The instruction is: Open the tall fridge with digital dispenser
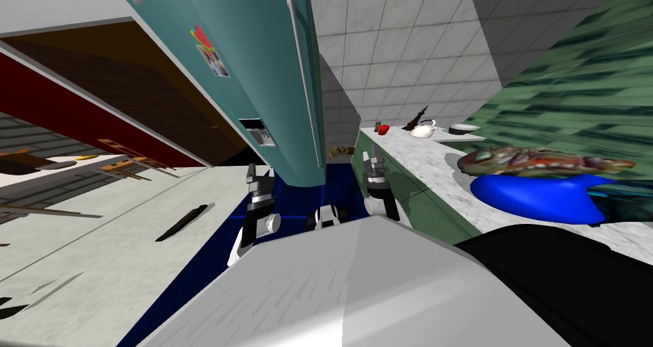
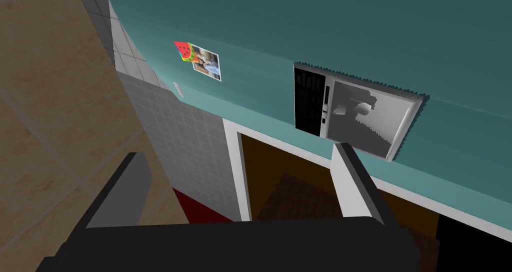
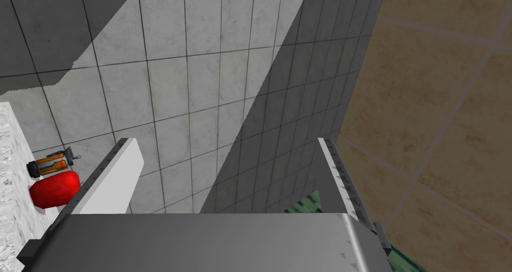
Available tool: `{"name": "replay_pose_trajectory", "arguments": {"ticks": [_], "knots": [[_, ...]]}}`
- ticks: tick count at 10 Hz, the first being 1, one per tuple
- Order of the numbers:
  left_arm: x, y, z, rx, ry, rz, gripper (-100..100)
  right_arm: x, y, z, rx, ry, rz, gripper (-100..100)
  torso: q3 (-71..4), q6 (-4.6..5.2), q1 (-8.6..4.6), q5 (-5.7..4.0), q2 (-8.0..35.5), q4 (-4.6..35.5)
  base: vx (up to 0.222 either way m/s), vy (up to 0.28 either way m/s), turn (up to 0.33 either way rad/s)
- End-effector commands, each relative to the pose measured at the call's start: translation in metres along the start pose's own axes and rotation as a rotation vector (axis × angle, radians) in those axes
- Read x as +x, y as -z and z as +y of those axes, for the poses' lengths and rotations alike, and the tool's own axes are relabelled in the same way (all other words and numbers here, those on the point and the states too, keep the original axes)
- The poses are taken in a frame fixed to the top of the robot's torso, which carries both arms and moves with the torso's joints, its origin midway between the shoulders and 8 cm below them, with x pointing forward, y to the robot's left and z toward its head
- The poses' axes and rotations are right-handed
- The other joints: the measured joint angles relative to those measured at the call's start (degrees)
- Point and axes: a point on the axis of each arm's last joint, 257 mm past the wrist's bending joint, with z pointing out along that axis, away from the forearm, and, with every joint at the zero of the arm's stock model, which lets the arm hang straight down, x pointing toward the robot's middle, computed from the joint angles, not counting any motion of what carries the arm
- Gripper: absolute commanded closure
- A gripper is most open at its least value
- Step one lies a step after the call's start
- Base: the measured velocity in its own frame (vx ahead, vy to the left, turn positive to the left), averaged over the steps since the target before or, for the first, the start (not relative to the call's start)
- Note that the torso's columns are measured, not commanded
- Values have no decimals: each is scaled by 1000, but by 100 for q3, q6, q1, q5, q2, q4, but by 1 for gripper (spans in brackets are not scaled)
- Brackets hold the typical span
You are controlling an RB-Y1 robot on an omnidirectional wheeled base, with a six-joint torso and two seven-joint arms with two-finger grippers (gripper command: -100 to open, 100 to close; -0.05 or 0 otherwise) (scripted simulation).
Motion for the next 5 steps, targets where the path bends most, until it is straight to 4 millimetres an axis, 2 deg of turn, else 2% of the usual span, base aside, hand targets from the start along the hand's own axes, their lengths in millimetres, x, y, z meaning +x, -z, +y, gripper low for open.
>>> {"name": "replay_pose_trajectory", "arguments": {"ticks": [1,5], "knots": [[0,4,30,-51,55,-8,-100,0,0,0,0,0,0,0,1,1,-5,0,3,0,117,-116,69],[2,11,71,-123,126,-22,-100,0,0,0,0,0,0,0,-2,0,-9,-2,-1,-1,131,-100,67]]}}
